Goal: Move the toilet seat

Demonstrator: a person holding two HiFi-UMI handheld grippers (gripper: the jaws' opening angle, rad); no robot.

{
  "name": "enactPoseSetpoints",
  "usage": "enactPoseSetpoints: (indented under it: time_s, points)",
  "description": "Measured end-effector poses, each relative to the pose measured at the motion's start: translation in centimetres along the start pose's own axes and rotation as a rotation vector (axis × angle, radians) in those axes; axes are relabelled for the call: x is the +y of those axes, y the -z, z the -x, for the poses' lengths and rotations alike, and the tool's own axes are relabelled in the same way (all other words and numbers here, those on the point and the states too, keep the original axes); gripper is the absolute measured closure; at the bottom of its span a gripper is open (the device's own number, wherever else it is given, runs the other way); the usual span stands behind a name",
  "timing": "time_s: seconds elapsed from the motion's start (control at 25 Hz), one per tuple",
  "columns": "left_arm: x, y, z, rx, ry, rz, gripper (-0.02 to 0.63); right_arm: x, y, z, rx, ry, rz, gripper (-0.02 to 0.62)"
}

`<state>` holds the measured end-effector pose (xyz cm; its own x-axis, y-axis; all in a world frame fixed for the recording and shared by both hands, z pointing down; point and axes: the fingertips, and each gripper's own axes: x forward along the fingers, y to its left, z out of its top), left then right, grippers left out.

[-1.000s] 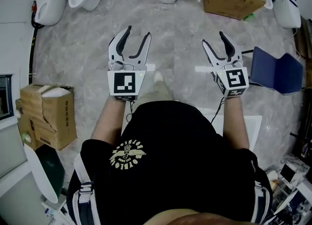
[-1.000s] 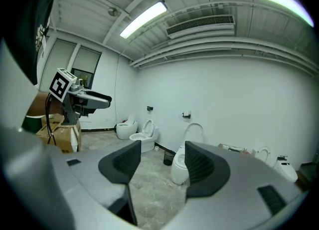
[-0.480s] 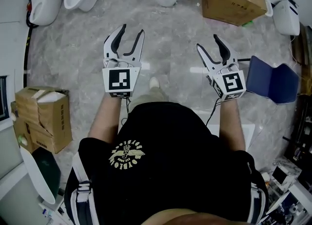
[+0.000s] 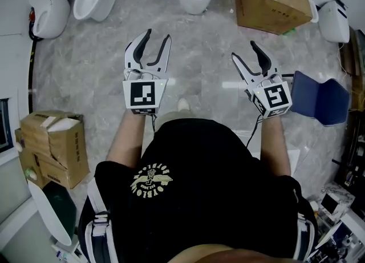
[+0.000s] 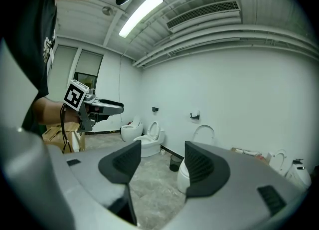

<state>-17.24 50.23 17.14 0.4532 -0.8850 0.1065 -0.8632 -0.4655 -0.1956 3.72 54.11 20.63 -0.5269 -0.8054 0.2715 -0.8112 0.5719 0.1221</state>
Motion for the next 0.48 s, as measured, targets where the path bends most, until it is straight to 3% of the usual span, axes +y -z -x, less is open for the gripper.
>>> enactPoseSetpoints:
  time_s: [0.48]
  points:
    - [5.9, 1.9, -2.9, 0.019, 0.035, 0.017, 0.407, 0.9, -2.7, -5.6, -0.001, 0.029, 0.010, 0.331]
